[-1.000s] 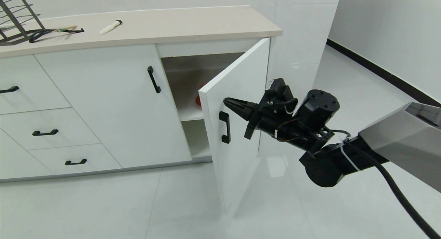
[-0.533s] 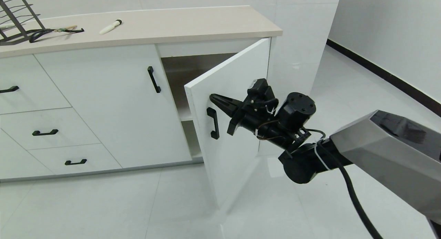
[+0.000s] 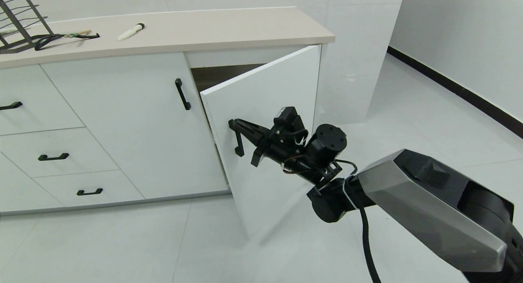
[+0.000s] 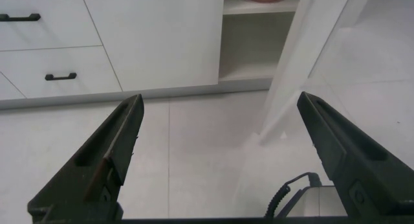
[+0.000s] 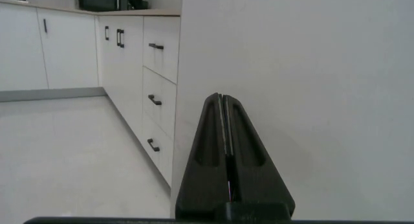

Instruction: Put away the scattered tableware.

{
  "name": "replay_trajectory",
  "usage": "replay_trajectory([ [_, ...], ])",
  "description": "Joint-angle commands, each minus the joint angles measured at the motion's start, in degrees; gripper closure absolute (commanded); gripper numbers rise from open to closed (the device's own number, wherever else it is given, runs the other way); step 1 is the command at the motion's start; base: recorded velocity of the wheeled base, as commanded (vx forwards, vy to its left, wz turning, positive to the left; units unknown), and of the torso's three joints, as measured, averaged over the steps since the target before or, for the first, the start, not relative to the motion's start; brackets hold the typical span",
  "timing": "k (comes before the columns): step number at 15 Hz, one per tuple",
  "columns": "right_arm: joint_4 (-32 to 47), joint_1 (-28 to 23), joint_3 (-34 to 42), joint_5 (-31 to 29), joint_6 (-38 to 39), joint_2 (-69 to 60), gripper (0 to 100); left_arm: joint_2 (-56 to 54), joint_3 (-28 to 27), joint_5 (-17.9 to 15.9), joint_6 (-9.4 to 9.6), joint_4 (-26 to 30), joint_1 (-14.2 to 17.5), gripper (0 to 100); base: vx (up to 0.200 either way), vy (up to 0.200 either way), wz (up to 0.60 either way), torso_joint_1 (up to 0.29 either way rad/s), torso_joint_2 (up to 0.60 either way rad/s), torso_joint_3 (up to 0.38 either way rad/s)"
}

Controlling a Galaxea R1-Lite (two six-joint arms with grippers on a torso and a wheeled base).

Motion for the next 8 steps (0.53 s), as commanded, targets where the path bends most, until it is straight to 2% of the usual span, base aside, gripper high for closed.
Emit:
replay_trajectory([
  [1, 0.0, 0.3, -0.8, 0.0, 0.1, 1.4, 100, 0.0, 0.0, 0.0, -0.02, 0.0, 0.0, 0, 0.000, 0.000, 0.00, 0.000, 0.00, 0.000],
  [3, -4.0, 0.3, 0.0, 0.1, 3.2, -1.9, 100, 0.0, 0.0, 0.0, -0.02, 0.0, 0.1, 0, 0.000, 0.000, 0.00, 0.000, 0.00, 0.000],
  [6, -5.3, -0.3, 8.4, 0.0, 4.6, -9.6, 100, 0.0, 0.0, 0.0, -0.02, 0.0, 0.0, 0, 0.000, 0.000, 0.00, 0.000, 0.00, 0.000],
  [8, -6.7, -0.6, 24.0, 0.0, 4.6, -20.0, 100, 0.0, 0.0, 0.0, -0.02, 0.0, 0.1, 0, 0.000, 0.000, 0.00, 0.000, 0.00, 0.000],
])
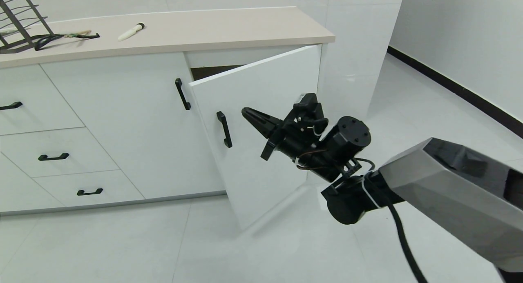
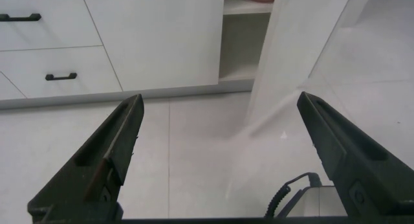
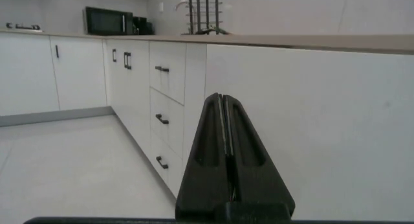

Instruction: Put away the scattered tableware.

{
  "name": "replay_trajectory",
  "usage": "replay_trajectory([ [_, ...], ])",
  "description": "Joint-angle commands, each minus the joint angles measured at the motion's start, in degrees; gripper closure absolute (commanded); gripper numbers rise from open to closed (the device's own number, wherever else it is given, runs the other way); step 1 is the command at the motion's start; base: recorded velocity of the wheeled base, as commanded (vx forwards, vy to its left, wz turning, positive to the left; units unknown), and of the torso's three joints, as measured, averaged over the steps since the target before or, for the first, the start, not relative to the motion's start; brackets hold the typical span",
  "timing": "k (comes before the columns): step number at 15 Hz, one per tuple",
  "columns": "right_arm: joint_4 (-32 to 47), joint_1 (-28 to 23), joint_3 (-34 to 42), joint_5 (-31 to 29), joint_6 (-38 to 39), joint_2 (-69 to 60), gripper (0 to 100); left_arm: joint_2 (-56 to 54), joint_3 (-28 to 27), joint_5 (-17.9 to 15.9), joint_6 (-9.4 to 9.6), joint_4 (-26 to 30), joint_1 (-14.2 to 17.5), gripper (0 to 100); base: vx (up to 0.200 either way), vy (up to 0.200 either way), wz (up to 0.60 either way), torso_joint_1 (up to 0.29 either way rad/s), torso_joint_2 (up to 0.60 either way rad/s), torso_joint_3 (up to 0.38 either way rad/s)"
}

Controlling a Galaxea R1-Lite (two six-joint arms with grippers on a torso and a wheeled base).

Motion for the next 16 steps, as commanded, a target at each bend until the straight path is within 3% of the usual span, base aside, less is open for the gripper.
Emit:
replay_trajectory([
  [1, -1.2, -0.3, 17.9, 0.0, 0.1, -15.3, 100, 0.0, 0.0, 0.1, -0.03, 0.0, 0.0, 0, 0.000, 0.000, 0.00, 0.000, 0.00, 0.000],
  [3, -1.5, -1.2, 30.7, 0.0, 0.1, -24.5, 100, 0.0, 0.0, 0.1, 0.32, 0.1, 0.1, 0, 0.000, 0.000, 0.00, 0.000, 0.00, 0.000],
  [5, -1.5, -6.7, 48.1, 0.0, -0.2, -37.9, 100, 0.0, 0.0, 0.0, 0.05, 0.0, 0.0, 0, 0.000, 0.000, 0.00, 0.000, 0.00, 0.000],
  [8, -1.4, -23.8, 68.9, 3.1, -1.4, -59.0, 100, 0.0, 0.0, 0.0, 0.05, 0.0, 0.0, 0, 0.000, 0.000, 0.00, 0.000, 0.00, 0.000],
  [10, -1.3, -34.9, 78.1, 9.8, -3.9, -72.4, 100, 0.0, 0.0, 0.0, 0.05, 0.0, 0.0, 0, 0.000, 0.000, 0.00, 0.000, 0.00, 0.000],
  [11, -0.6, -37.5, 80.5, 11.9, -4.6, -78.2, 100, 0.0, 0.0, 0.0, 0.05, 0.0, 0.0, 0, 0.000, 0.000, 0.00, 0.000, 0.00, 0.000],
  [13, 8.5, -40.3, 80.5, 12.4, -4.6, -90.5, 100, 0.0, 0.0, 0.0, 0.14, 0.0, 0.0, 0, 0.000, 0.000, 0.00, 0.000, 0.00, 0.000],
  [16, 39.2, -40.4, 80.5, 12.4, -4.6, -115.1, 100, 0.0, 0.0, 0.0, 0.05, 0.0, 0.0, 0, 0.000, 0.000, 0.00, 0.000, 0.00, 0.000],
])
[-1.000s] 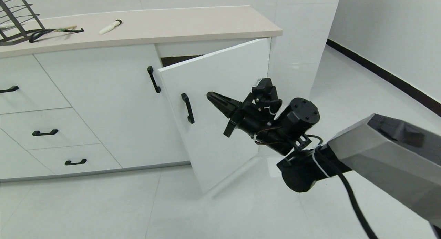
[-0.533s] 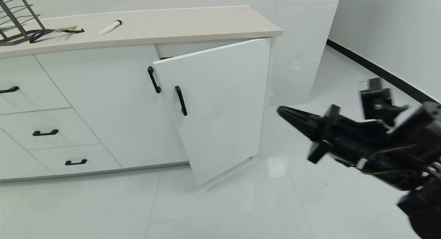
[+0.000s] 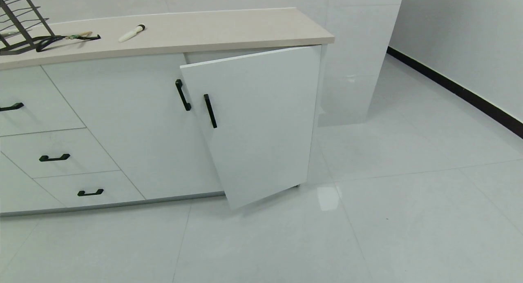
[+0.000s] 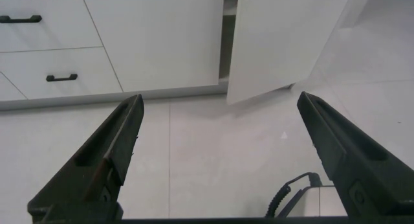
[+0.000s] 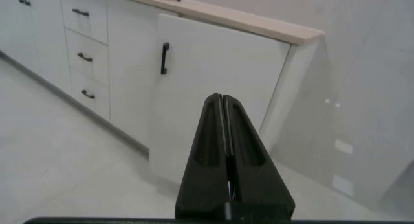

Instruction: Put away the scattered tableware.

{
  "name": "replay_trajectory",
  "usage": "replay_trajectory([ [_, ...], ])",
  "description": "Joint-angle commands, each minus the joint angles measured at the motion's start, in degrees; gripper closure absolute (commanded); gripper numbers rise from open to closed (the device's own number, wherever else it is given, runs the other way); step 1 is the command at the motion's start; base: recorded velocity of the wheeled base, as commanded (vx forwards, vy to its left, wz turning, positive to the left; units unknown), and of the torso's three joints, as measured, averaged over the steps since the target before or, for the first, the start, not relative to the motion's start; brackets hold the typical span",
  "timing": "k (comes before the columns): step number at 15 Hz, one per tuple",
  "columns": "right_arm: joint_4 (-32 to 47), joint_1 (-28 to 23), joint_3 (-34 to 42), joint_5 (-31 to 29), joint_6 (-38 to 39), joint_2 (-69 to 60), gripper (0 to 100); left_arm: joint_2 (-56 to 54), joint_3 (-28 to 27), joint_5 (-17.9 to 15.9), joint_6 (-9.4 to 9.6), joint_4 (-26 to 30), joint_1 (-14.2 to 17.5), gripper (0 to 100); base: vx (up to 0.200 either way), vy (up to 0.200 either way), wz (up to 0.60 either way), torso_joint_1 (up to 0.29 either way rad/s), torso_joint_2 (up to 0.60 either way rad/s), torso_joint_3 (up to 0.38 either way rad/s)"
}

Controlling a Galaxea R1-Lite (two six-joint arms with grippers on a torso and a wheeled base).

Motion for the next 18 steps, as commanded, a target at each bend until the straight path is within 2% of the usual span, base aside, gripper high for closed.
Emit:
replay_trajectory([
  [1, 30.9, -3.6, 2.4, 1.3, -0.5, -34.7, 100, 0.0, 0.0, 0.0, -0.06, 0.0, 0.0, 0, 0.000, 0.000, 0.00, 0.000, 0.00, 0.000],
  [2, 38.1, -3.7, 2.3, 1.2, -0.5, -39.9, 100, 0.0, 0.0, 0.0, -0.06, 0.0, 0.0, 0, 0.000, 0.000, 0.00, 0.000, 0.00, 0.000],
  [3, 50.6, -4.0, 1.9, -1.6, -1.4, -46.1, 100, 0.0, 0.0, 0.0, 0.03, 0.0, 0.0, 0, 0.000, 0.000, 0.00, 0.000, 0.00, 0.000],
  [4, 50.7, -4.0, 2.3, -8.4, -1.6, -46.1, 100, 0.0, 0.0, 0.1, 0.12, 0.0, 0.0, 0, 0.000, 0.000, 0.00, 0.000, 0.00, 0.000],
  [6, 57.6, -4.0, 2.6, -23.2, -0.3, -46.1, 100, 0.0, 0.0, 0.0, 0.12, 0.0, 0.0, 0, 0.000, 0.000, 0.00, 0.000, 0.00, 0.000],
  [8, 65.6, -4.0, 2.6, -34.8, 0.3, -46.1, 100, 0.0, 0.0, 0.1, 0.21, 0.1, 0.1, 0, 0.000, 0.000, 0.00, 0.000, 0.00, 0.000],
  [9, 66.0, -4.0, 2.5, -38.6, 1.3, -46.1, 100, 0.0, 0.0, 0.1, 0.30, 0.1, 0.1, 0, 0.000, 0.000, 0.00, 0.000, 0.00, 0.000],
  [10, 65.9, -4.0, 2.6, -40.5, 3.7, -46.1, 100, 0.0, 0.0, 0.1, 0.21, 0.1, 0.0, 0, 0.000, 0.000, 0.00, 0.000, 0.00, 0.000],
  [12, 68.8, -4.0, 2.6, -40.2, 6.2, -46.1, 100, 0.0, 0.0, 0.1, 0.12, 0.1, 0.0, 0, 0.000, 0.000, 0.00, 0.000, 0.00, 0.000],
  [15, 68.8, -4.0, 2.6, -38.5, 5.6, -46.1, 100, 0.0, 0.0, 0.1, 0.12, 0.0, 0.1, 0, 0.000, 0.000, 0.00, 0.000, 0.00, 0.000],
  [18, 68.7, -4.0, 2.6, -37.7, 5.6, -46.1, 100, 0.0, 0.0, 0.1, 0.30, 0.0, 0.0, 0, 0.200, 0.200, 0.00, 0.004, 0.00, 0.004],
])
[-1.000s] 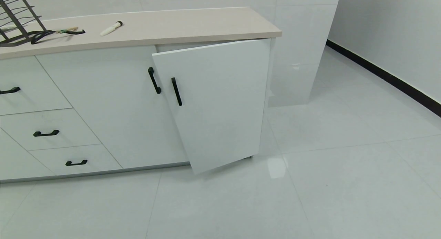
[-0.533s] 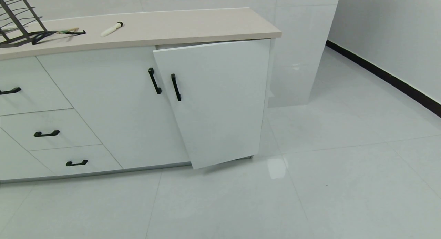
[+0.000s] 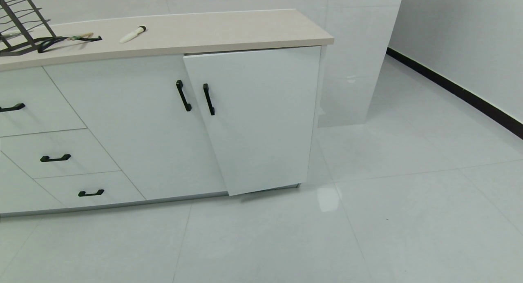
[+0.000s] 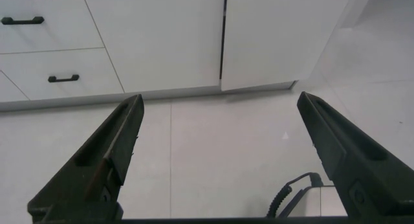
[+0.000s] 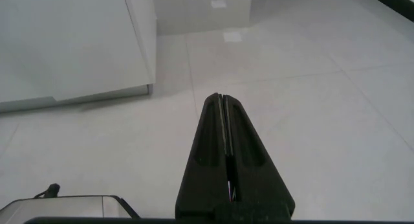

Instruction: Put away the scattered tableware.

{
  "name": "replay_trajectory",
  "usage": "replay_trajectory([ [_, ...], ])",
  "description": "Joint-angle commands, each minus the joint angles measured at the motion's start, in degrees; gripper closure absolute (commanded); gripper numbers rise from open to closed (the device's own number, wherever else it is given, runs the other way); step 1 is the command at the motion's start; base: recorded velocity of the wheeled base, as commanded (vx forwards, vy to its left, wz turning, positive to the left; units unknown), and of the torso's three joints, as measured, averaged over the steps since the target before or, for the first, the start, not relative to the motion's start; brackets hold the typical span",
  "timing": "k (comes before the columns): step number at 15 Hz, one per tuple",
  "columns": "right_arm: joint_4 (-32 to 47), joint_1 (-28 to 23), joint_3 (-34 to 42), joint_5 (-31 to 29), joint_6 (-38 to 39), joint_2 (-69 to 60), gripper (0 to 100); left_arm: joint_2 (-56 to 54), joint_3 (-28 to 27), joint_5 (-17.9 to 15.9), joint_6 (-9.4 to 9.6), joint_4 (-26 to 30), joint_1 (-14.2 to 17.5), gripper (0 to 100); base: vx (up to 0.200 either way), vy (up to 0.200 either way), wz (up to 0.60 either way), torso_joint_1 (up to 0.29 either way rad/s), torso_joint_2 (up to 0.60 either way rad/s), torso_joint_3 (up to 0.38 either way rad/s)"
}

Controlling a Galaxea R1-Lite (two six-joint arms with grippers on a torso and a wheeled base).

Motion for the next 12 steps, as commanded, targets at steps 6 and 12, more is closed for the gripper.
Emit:
replay_trajectory([
  [6, 0.2, 0.0, 0.0, -0.1, 0.1, 0.2, 100, 0.0, 0.0, 0.0, 0.49, 0.0, 0.1, 0, 0.200, 0.200, 0.00, 0.001, 0.00, 0.002],
  [12, 0.2, 0.0, 0.0, -0.1, 0.1, 0.2, 100, 0.0, 0.0, 0.0, 0.32, 0.0, 0.0, 0, 0.033, 0.167, 0.00, 0.002, 0.00, 0.000],
])
